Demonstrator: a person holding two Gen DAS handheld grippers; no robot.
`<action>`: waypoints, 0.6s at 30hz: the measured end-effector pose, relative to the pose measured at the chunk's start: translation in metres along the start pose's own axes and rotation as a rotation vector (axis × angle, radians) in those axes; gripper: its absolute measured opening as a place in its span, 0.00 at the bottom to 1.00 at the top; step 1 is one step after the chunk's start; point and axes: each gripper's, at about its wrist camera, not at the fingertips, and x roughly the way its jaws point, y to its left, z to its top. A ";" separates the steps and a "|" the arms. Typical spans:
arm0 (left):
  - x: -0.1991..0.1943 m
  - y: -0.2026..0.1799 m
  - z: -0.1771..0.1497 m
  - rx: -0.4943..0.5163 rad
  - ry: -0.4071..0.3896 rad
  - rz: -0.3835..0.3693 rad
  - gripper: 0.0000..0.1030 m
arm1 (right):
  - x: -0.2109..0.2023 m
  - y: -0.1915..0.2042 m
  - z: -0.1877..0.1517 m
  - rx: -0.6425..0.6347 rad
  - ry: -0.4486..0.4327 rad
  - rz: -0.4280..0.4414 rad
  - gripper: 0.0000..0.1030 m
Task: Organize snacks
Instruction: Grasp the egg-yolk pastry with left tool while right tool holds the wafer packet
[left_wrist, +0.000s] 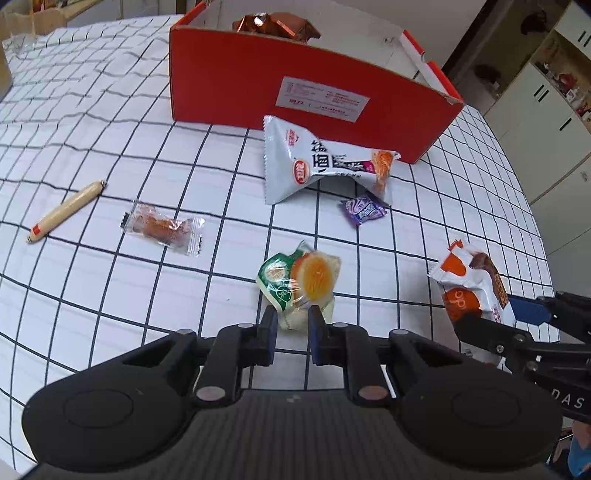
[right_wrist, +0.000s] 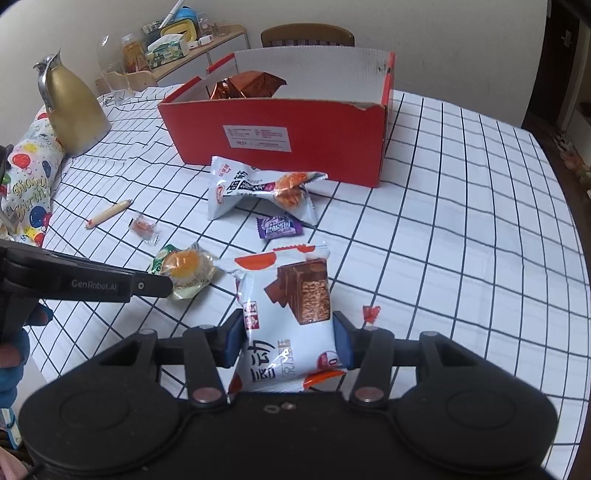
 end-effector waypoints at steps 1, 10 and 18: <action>0.002 0.003 0.000 -0.012 0.006 -0.013 0.27 | 0.000 0.000 -0.001 0.001 0.003 -0.001 0.47; 0.009 0.013 0.010 -0.059 -0.048 -0.043 0.66 | 0.005 -0.001 -0.003 0.011 0.030 -0.005 0.47; 0.023 -0.010 0.011 0.142 -0.114 0.074 0.66 | 0.010 -0.002 0.000 0.009 0.049 -0.021 0.47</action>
